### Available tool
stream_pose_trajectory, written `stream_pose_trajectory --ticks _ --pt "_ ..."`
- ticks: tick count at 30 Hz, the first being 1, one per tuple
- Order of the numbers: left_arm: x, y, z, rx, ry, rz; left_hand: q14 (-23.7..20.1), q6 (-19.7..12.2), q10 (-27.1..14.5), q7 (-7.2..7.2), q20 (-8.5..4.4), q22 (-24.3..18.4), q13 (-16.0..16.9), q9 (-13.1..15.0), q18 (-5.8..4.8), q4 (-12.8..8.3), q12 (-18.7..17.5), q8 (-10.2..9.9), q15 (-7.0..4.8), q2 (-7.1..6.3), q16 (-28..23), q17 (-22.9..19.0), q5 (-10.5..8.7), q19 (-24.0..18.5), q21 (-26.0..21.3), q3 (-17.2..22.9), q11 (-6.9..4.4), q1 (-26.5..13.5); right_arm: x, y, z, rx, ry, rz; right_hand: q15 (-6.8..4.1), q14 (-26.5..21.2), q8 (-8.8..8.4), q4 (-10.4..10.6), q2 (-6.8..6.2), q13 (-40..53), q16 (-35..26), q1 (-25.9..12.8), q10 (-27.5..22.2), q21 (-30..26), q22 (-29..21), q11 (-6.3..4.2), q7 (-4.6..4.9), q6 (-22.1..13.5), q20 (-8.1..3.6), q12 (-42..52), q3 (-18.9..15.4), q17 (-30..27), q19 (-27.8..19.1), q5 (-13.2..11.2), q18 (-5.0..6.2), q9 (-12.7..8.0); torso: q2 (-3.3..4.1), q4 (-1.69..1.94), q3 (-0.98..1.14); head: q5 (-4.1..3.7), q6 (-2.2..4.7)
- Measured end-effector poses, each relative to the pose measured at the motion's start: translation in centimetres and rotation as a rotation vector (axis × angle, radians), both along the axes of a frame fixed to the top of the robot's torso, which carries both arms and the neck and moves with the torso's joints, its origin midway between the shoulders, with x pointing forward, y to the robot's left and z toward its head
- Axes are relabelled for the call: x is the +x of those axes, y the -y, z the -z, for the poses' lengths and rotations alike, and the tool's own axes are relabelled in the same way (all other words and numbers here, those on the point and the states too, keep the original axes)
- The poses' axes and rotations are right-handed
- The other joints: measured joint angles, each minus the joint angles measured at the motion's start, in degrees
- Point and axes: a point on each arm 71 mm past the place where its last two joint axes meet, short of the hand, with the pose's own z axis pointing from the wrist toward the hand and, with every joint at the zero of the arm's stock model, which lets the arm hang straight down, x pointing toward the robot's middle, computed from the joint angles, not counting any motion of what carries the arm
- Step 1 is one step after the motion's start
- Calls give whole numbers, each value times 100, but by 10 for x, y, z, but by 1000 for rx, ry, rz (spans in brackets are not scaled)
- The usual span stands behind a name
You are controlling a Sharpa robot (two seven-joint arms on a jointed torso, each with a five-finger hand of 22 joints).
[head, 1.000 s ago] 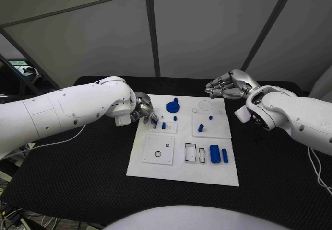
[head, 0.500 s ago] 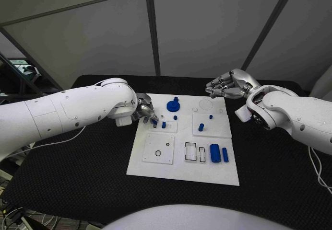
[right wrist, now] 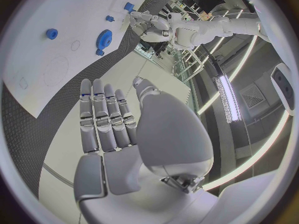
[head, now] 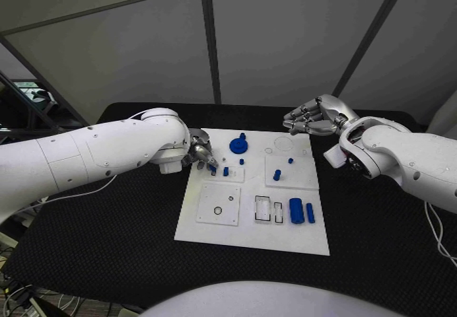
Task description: Assemble the parts on the task board
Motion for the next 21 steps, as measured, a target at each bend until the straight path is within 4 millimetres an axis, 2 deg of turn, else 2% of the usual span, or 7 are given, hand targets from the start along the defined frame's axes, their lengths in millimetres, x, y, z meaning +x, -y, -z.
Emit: stream_pose_trajectory --ticks 21 --pt "-6 2 2 28 -15 43 -21 21 30 -21 0 0 46 22 0 15 61 64 -20 23 23 0 -22 0 23 17 -10 -22 0 0 0 -1 -2 -1 0 0 0 0 0 0 0 0 -22 -38 -15 -22 0 0 20 0 0 -11 20 0 0 0 -3 0 -1 0 -13"
